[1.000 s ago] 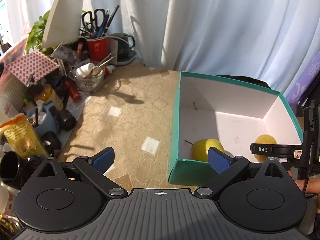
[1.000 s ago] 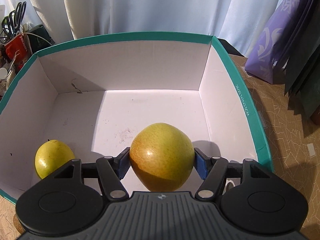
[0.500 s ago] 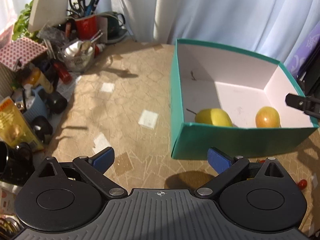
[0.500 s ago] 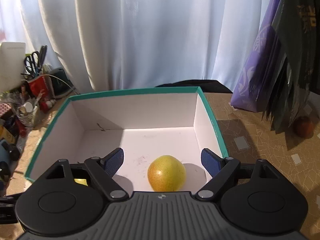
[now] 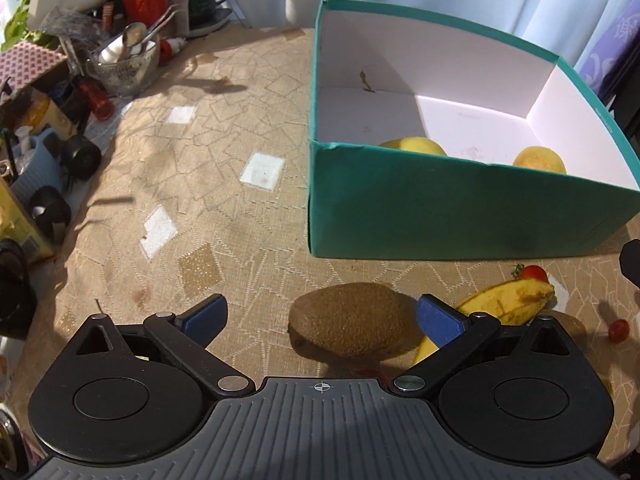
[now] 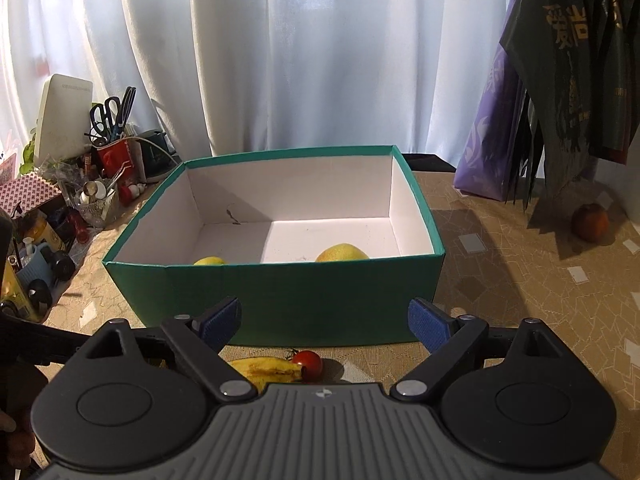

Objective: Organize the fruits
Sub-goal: 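Grasp the brown kiwi with the left gripper while the right gripper grasps another kiwi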

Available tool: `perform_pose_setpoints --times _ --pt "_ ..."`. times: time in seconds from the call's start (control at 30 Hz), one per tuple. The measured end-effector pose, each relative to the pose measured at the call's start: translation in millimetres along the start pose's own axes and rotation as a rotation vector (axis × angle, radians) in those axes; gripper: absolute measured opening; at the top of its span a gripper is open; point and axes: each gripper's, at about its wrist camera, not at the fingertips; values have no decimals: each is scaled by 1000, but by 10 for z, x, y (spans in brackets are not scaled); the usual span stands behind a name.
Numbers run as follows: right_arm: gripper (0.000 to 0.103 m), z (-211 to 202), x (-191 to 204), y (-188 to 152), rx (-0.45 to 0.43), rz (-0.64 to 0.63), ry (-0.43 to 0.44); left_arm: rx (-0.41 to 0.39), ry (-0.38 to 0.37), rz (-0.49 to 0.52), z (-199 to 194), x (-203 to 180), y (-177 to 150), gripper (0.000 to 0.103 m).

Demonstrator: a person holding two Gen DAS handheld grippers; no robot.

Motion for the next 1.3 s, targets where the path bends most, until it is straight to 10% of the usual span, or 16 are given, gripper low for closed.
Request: perform_pose_setpoints --times 1.1,1.3 --pt "91 133 -238 -5 56 55 -32 107 3 -71 323 -70 24 102" --pt "91 156 -260 -2 67 67 -41 80 -8 -45 285 -111 11 80"
Point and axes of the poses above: each gripper's, at about its wrist camera, not at the fingertips, and z roughly the way its jaws point, x to its left, y to its top, and after that the axes turned 15 degrees about z, right-handed
